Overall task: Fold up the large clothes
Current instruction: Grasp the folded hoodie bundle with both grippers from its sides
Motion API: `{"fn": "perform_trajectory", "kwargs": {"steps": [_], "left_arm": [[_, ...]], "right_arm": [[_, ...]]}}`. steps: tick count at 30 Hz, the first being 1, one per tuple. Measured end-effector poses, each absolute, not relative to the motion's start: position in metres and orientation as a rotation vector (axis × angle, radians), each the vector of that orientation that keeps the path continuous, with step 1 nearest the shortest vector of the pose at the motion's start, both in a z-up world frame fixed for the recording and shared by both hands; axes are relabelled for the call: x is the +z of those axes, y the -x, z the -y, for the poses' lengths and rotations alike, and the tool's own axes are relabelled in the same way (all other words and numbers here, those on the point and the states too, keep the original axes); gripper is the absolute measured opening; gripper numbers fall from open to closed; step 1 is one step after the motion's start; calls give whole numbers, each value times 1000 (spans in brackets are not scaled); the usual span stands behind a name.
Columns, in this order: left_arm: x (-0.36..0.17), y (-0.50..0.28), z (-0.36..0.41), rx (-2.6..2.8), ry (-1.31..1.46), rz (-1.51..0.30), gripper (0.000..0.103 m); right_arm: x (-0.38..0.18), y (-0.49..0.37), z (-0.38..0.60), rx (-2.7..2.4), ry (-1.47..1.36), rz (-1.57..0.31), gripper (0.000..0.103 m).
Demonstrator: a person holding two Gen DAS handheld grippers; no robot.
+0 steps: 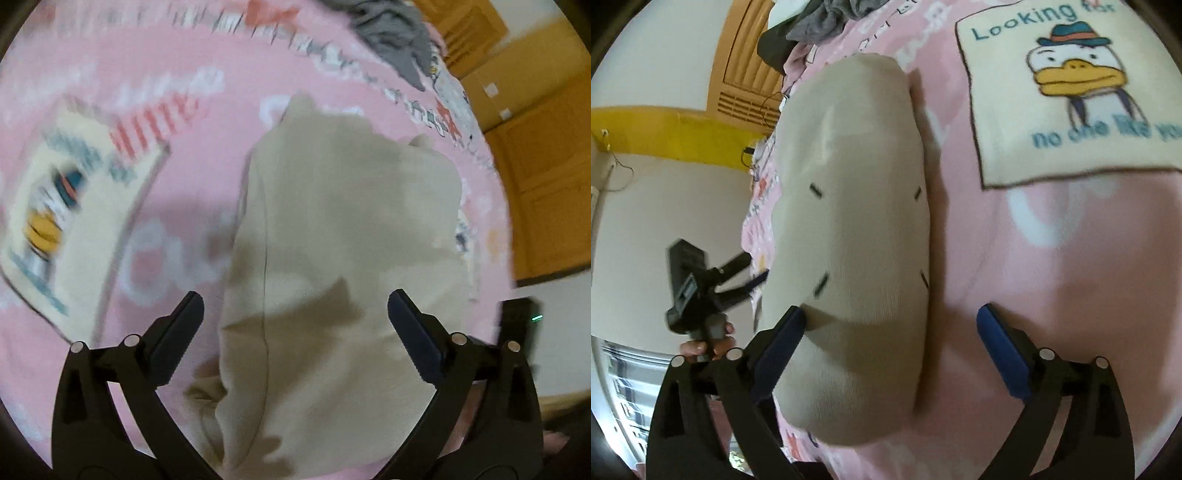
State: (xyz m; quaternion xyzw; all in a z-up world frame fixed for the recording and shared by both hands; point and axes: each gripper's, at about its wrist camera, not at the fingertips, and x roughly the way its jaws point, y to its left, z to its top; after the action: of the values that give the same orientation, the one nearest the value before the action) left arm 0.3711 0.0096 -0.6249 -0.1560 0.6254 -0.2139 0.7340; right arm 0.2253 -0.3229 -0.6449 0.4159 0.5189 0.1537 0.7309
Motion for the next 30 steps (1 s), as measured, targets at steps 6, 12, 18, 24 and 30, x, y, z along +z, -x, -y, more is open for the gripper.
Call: {"fn": "perform_trajectory", "kwargs": {"steps": [6, 12, 18, 24, 30], "left_arm": [[-655, -393, -18, -594, 670, -1454, 97], [-675, -409, -10, -613, 598, -1528, 97], [-689, -421, 4, -686, 486, -1560, 97], [-678, -421, 30, -638, 274, -1552, 97], [-685, -410, 28, -609, 237, -1596, 97]], "right_arm": [[-644, -248, 319, 402, -962, -1115, 93], [-662, -267, 313, 481, -1051, -1119, 96], [-666, -271, 306, 517, -997, -1077, 97], [-664, -266, 301, 497, -926, -1001, 96], [-666, -261, 305, 508, -918, -983, 95]]}}
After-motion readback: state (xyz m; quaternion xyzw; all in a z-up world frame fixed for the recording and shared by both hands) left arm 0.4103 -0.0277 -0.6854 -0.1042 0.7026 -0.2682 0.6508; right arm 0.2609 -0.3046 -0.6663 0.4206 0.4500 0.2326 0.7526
